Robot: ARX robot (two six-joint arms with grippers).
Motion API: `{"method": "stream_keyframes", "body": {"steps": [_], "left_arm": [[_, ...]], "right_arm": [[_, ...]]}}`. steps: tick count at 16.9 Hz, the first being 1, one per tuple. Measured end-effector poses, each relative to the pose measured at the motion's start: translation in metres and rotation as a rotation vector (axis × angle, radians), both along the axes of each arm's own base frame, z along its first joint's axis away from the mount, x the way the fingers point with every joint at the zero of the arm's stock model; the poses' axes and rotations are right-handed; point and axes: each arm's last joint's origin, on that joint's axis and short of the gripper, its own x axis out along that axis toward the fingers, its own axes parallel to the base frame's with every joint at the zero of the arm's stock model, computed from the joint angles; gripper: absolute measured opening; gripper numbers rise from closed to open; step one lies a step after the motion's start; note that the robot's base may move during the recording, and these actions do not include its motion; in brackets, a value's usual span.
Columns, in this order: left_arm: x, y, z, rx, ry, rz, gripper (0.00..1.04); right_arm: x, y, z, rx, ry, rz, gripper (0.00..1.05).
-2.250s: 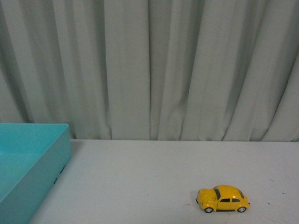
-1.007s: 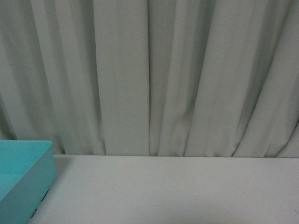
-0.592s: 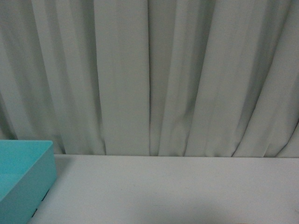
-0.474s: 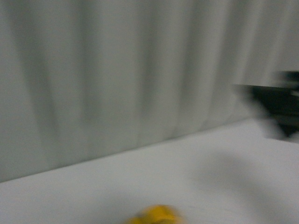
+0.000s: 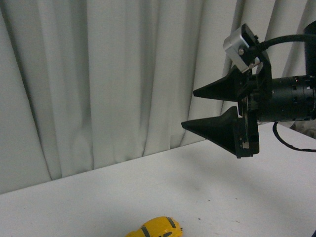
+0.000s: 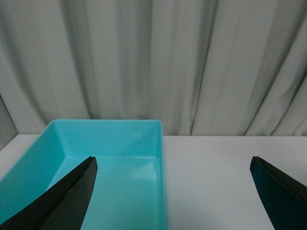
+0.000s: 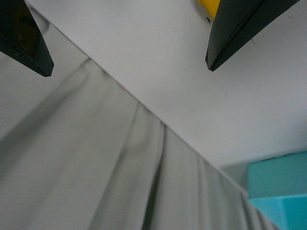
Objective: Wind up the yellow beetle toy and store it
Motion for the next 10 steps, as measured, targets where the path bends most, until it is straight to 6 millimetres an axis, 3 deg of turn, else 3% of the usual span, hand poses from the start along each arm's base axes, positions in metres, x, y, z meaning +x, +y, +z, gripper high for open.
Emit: {"method": "stream_keyframes", "body": {"steps": [4,10], "left_arm": [[0.0,0.0,0.0,0.0,0.0,0.0,0.98],[0.0,0.0,0.0,0.0,0.0,0.0,0.98]], "right_arm": [[0.03,0.012,-0.025,-0.227,0.163,0.244,0.98],[0.026,0.04,-0.081,-0.572,0.386,0.547,0.98]]}}
